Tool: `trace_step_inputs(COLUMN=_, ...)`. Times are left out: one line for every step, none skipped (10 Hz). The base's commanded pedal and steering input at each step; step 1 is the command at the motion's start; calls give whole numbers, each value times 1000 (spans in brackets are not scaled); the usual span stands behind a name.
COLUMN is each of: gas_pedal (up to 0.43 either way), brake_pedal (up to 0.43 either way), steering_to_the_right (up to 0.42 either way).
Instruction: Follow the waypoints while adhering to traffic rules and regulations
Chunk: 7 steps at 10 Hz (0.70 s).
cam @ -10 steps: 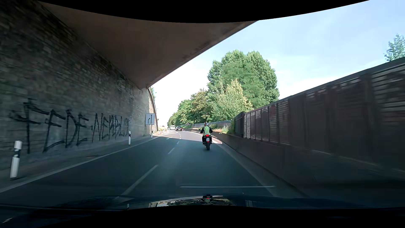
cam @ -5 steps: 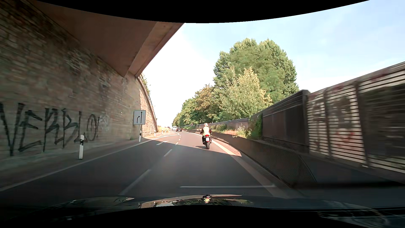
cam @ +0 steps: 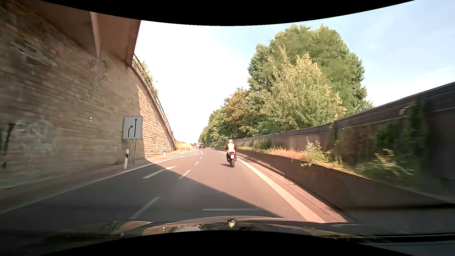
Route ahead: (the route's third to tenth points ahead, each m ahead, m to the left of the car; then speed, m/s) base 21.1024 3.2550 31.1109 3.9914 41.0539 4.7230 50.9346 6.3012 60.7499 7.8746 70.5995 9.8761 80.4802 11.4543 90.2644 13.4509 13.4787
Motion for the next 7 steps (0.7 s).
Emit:
trace_step_inputs(gas_pedal=177, brake_pedal=0, steering_to_the_right=-24)
trace_step_inputs(gas_pedal=177, brake_pedal=0, steering_to_the_right=-25)
trace_step_inputs(gas_pedal=177, brake_pedal=0, steering_to_the_right=-26)
trace_step_inputs(gas_pedal=177, brake_pedal=0, steering_to_the_right=-26)
trace_step_inputs(gas_pedal=197, brake_pedal=0, steering_to_the_right=-26)
trace_step_inputs(gas_pedal=228, brake_pedal=0, steering_to_the_right=-26)
trace_step_inputs(gas_pedal=280, brake_pedal=0, steering_to_the_right=-26)
